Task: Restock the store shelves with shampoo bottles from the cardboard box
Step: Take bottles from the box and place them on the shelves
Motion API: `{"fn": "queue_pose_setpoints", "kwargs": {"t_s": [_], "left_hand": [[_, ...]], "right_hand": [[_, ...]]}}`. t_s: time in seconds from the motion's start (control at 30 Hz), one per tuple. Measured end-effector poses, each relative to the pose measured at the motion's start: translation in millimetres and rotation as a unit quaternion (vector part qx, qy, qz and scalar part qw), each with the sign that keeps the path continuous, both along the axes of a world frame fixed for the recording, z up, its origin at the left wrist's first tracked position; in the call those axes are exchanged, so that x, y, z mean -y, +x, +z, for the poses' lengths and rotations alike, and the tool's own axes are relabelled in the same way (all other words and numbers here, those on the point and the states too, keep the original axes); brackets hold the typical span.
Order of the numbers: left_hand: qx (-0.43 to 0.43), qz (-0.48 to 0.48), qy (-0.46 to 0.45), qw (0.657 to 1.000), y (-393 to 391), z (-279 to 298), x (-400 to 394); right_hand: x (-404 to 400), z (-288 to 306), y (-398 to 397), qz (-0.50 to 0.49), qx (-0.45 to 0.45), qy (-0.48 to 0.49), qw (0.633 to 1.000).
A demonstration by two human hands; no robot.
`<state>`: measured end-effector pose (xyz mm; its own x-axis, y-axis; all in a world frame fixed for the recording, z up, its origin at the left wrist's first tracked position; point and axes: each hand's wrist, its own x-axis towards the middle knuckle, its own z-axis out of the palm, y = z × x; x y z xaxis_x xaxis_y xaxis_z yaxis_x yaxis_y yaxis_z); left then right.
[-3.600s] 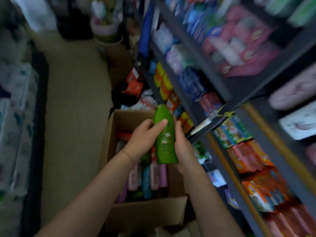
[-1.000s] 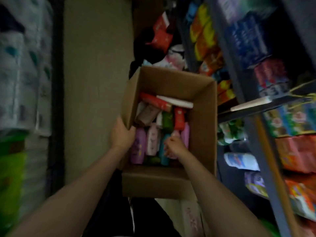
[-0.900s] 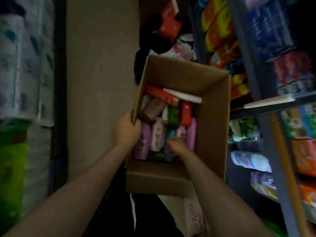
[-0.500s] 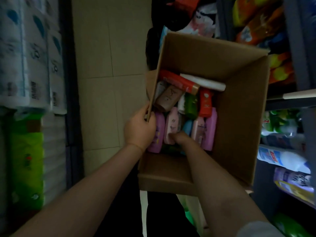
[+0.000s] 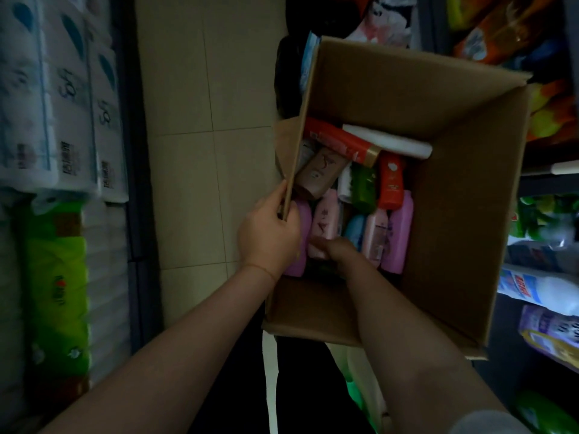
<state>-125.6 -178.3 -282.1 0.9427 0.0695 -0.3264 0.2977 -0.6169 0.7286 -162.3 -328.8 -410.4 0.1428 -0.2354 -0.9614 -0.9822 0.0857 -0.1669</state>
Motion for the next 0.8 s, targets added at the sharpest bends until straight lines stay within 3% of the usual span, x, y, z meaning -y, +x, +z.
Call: {"fn": "queue_pose_setpoints", "kwargs": {"t_s": [0.13,0.27,0.33,0.4,0.47,0.5,0.6,0.7,0.8], "left_hand": [[-0.004,-0.025,0.035,0.999,2,4,1],[-0.039,-0.030,0.079,0.996,7,20,5],[-0.079,0.006,0.073,0.994,11,36,9],[-0.056,0.063,0.044,0.995,13,62,18],[0.020,0.090,-0.043,0.995,17,94,37],[0.011,0.083,-0.117,0.990,19,114,50],[-0.144,-0.011,-0.363,0.921,17,176,96],[-0.132,-0.094,-0.461,0.873,5,247,136],[-0.074,-0.151,-0.518,0.839,-15,318,167]], "right_hand": [[-10,37,6,-0.067,0.019,0.108,0.992],[-10,90,0,-0.135,0.056,0.146,0.978],[-3,131,-11,-0.165,0.082,0.157,0.970],[8,174,-25,-0.175,0.129,0.169,0.961],[21,215,-36,-0.186,0.197,0.179,0.946],[29,237,-40,-0.193,0.235,0.176,0.936],[54,297,-46,-0.183,0.356,0.156,0.903],[80,364,-50,-0.154,0.484,0.107,0.855],[106,439,-66,-0.112,0.569,-0.023,0.815]]}}
